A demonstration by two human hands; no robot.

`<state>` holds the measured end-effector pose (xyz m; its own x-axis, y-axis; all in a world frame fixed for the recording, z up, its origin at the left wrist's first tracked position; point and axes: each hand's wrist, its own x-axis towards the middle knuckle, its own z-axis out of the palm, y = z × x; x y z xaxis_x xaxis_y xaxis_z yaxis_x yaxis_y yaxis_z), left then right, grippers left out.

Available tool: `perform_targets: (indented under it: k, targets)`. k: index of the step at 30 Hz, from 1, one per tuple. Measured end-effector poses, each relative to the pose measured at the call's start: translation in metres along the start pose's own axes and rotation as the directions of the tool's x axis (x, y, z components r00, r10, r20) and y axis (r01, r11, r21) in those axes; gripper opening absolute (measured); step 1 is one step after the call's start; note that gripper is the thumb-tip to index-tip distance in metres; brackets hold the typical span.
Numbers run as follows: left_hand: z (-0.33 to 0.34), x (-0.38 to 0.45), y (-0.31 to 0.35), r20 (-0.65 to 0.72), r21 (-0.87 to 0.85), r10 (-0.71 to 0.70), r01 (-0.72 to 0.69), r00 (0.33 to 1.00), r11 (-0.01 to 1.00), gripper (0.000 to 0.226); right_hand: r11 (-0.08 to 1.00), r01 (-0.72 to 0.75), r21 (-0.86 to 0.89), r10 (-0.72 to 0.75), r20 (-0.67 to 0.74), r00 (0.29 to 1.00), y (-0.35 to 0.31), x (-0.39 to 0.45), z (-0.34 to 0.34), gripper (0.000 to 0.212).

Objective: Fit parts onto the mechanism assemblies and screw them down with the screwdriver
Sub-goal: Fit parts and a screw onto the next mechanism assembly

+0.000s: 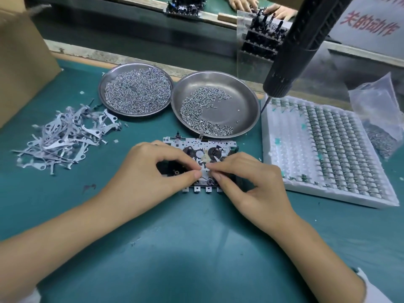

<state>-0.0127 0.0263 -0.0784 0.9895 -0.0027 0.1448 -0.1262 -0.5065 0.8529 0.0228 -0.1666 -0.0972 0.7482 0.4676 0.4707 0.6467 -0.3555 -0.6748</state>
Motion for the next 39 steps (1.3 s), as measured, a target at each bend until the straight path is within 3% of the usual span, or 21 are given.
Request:
perform_targets:
  k: [7, 10, 24, 31, 39]
  targets:
    - [-0.001, 0.000, 0.001, 0.029, -0.055, -0.015, 0.017, 0.999, 0.998, 0.025, 0.992, 0.081, -0.092, -0.076, 0.059, 0.995, 0.000, -0.004, 0.000, 0.020]
    - [0.000, 0.000, 0.000, 0.033, -0.049, -0.028, 0.029, 0.999, 0.998, 0.026, 0.978, 0.125, -0.167, -0.123, 0.023, 0.992, 0.001, -0.006, 0.003, 0.016]
    - [0.001, 0.004, -0.002, 0.112, -0.100, -0.094, 0.105, 0.989, 0.989, 0.024, 0.924, 0.057, -0.378, -0.105, -0.108, 0.989, -0.009, -0.012, 0.023, 0.005]
    - [0.000, 0.005, -0.002, 0.126, -0.099, -0.100, 0.112, 0.987, 0.989, 0.023, 0.938, 0.050, -0.344, -0.094, -0.111, 0.989, -0.008, -0.012, 0.021, 0.003]
    - [-0.002, 0.004, 0.001, 0.122, -0.081, -0.030, 0.040, 0.992, 0.996, 0.026, 0.996, -0.053, -0.067, 0.037, -0.223, 0.974, -0.004, -0.007, 0.009, 0.012]
